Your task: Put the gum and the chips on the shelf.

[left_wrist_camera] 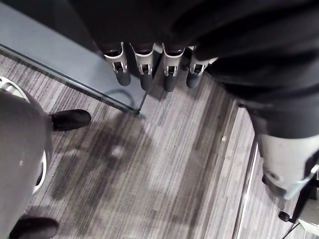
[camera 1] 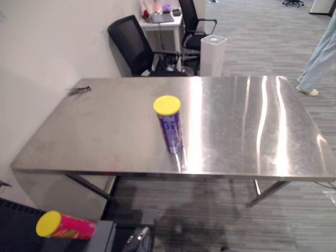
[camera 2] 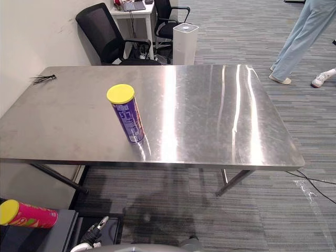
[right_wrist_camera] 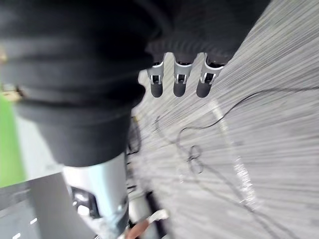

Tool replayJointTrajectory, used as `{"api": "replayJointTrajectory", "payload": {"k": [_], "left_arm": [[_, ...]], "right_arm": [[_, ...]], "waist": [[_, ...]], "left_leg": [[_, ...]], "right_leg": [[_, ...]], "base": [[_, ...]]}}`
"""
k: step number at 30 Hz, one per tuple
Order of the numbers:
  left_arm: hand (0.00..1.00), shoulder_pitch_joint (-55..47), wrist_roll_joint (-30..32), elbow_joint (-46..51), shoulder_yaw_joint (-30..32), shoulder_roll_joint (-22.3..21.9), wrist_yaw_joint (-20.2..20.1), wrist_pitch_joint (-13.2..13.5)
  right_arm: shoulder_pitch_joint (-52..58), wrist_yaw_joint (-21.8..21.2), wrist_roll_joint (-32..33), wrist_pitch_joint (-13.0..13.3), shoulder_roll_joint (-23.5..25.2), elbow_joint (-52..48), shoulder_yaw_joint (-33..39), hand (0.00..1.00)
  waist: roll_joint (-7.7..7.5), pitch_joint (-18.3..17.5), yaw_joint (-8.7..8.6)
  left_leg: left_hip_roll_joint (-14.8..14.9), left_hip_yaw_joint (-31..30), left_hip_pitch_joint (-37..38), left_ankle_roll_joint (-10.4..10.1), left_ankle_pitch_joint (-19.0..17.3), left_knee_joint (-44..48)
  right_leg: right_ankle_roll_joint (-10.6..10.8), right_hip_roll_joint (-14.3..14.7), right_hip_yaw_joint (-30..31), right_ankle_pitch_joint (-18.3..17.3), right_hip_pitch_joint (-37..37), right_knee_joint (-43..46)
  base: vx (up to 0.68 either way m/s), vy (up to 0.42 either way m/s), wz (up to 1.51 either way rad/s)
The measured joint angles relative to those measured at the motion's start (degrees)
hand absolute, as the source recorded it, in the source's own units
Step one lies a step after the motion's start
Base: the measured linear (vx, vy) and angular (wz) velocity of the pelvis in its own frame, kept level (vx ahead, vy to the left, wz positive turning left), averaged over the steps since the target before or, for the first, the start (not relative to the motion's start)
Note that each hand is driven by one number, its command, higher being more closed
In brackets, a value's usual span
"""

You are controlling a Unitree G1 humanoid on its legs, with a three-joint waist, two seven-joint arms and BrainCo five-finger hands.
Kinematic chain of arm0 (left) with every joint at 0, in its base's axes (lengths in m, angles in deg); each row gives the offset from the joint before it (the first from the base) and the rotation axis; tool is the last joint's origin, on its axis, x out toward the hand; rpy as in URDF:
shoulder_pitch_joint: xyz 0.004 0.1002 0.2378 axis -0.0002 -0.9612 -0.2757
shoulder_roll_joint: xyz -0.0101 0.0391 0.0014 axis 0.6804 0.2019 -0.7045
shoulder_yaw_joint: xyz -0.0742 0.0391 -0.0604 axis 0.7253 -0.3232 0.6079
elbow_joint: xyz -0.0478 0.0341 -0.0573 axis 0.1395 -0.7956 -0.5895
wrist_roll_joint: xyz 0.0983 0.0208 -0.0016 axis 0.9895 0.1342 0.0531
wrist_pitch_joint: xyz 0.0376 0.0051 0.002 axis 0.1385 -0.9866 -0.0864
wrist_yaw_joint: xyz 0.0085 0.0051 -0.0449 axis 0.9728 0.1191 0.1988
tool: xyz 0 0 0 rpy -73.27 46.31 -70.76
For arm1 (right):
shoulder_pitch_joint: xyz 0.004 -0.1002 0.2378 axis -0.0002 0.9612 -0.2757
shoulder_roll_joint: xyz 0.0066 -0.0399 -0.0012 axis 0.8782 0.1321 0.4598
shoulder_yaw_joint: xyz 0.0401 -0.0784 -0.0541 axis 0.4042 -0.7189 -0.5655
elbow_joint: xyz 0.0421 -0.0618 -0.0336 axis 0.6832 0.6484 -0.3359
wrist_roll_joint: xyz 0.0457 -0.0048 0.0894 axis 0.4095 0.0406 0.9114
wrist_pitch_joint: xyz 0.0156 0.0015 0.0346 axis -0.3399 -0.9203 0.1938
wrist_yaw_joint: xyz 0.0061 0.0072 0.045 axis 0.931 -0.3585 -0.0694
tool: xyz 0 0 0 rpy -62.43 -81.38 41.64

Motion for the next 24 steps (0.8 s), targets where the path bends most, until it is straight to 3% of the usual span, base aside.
{"api": "replayJointTrajectory", "payload": {"k": [1,3,5,8,10,13,17,24], "left_arm": [[0.0,-0.32,0.0,-0.01,-0.03,-0.04,0.0,-0.02],[0.0,-1.29,0.06,0.43,-0.07,-0.3,0.12,-0.11],[0.0,-1.67,0.12,0.54,-0.28,-0.31,0.16,-0.62],[0.0,-2.21,1.98,1.01,-2.4,0.11,-0.05,-1.0],[0.0,-2.17,2.97,1.06,-2.67,0.1,-0.2,-1.08],[0.0,-2.22,4.7,2.04,-4.29,0.19,-0.92,-1.08],[0.0,-1.8,6.24,2.89,-5.81,0.39,-2.37,-1.02],[0.0,-1.57,6.17,3.58,-6.9,0.43,-2.67,-0.61]], "right_arm": [[-0.39,0.84,0.0,0.03,0.15,-4.64,-2.74,0.0],[-0.55,5.33,-9.42,1.04,0.04,-21.3,-11.46,0.0],[-1.44,7.52,-16.46,2.91,-0.3,-27.07,-14.66,0.0],[-2.52,8.73,-23.03,3.25,-0.14,-31.99,-21.87,0.0],[-2.62,6.85,-27.13,3.28,-0.12,-38.03,-28.54,0.0],[-2.85,0.8,-31.01,5.38,-0.12,-45.32,-38.89,0.0],[-2.82,-7.7,-30.7,6.62,-0.08,-46.78,-50.4,0.0],[-3.1,-15.4,-25.11,6.78,0.12,-46.33,-62.49,0.0]], "waist": [[0.08,-0.1,-0.2],[0.07,-0.9,-0.19],[-0.62,-1.52,-0.05],[-1.2,-3.31,0.02],[-1.09,-3.46,0.03],[-1.02,-3.57,0.62],[-1.06,-3.62,2.83],[-1.15,-3.44,4.58]], "left_leg": [[0.14,0.13,-0.14,-0.13,-0.01,-0.04],[0.38,0.81,-0.99,-0.15,0.32,-0.07],[0.39,0.55,-1.14,0.16,0.91,-0.08],[0.51,-0.4,-1.78,0.18,1.37,-0.08],[0.49,-0.45,-1.85,0.27,1.44,-0.09],[0.49,-1.28,-2.25,0.63,1.93,-0.09],[0.08,-3.31,-2.99,1.01,2.89,-0.11],[-0.23,-5.45,-3.8,0.97,3.45,-0.11]], "right_leg": [[0.0,0.04,0.22,-0.01,-0.32,0.18],[0.12,0.08,0.7,0.04,-1.83,0.09],[0.12,0.3,0.56,0.07,-1.91,0.11],[0.07,0.48,0.02,0.32,-2.0,0.02],[0.07,0.4,0.02,0.66,-2.0,-0.16],[0.07,0.31,-0.6,1.13,-1.82,-0.42],[0.08,-0.02,-2.92,1.75,-0.84,-1.4],[-0.32,-0.49,-5.66,1.54,0.1,-2.34]], "base": [[-0.06,-0.031,-0.15],[-0.06,-0.031,-0.14],[0.0,-0.015,0.04],[0.0,-0.028,0.11],[0.0,-0.006,0.02],[-0.03,-0.004,0.14],[-0.05,0.001,0.22],[-0.05,0.008,0.2]]}}
